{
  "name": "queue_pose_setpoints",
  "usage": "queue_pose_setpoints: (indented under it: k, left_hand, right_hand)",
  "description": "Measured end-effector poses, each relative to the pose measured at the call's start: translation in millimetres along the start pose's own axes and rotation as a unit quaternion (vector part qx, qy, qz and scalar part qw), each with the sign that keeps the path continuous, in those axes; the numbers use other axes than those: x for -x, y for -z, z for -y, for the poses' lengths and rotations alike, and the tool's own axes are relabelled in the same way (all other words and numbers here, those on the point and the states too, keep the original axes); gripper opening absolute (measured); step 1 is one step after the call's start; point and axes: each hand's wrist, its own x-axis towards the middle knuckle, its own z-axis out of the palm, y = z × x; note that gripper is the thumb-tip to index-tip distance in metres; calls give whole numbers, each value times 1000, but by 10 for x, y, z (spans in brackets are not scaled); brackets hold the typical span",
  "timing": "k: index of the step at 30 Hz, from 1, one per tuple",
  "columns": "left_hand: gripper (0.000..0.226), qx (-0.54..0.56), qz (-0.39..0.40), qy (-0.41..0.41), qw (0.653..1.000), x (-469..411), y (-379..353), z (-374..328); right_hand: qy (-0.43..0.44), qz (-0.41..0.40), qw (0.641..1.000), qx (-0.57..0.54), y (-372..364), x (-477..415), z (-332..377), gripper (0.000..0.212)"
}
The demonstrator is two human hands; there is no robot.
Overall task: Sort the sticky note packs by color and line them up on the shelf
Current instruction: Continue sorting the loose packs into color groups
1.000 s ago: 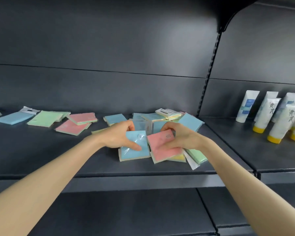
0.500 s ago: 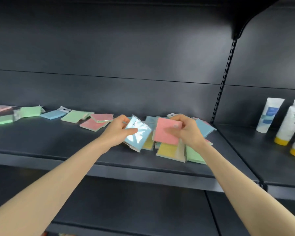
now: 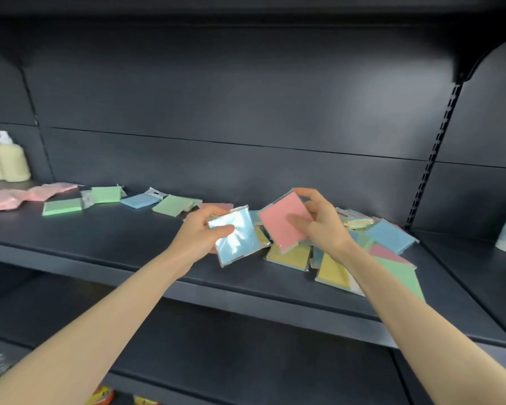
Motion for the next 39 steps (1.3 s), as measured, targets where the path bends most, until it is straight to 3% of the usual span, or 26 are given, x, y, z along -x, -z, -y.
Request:
queue_pose_setpoints:
  k: [4, 7, 10, 16, 22, 27, 34, 39]
  left_hand:
    - [20, 5, -29, -1, 1000, -52, 366, 77]
    - [24, 1, -30, -2, 1000, -133, 665, 166]
    - [23, -30, -18, -12, 999, -288, 955, 243]
    - [29, -33, 39, -35, 998, -675, 1173, 301]
    - [47, -72, 107, -75, 989, -1103, 975, 288]
    - [37, -70, 135, -75, 985, -1473, 660, 348]
    - [30, -83, 152, -62, 983, -1970, 131, 498]
    - [30, -111, 161, -2, 981, -2295, -202, 644]
  right_hand:
    - [2, -10, 1000, 9, -339, -116, 110, 33]
    - [6, -26, 1000, 10, -613, -200, 173, 39]
    - [14, -45, 998, 50, -861, -282, 258, 51]
    - [-20, -127, 989, 73, -1063, -376, 356, 39]
    - [-47, -193, 974, 112, -894, -551, 311, 39]
    - [-49, -183, 968, 166, -706, -787, 140, 45]
    - [-69, -168, 959, 220, -434, -1215, -183, 36]
    - [-78, -150, 960, 223, -273, -1435, -392, 34]
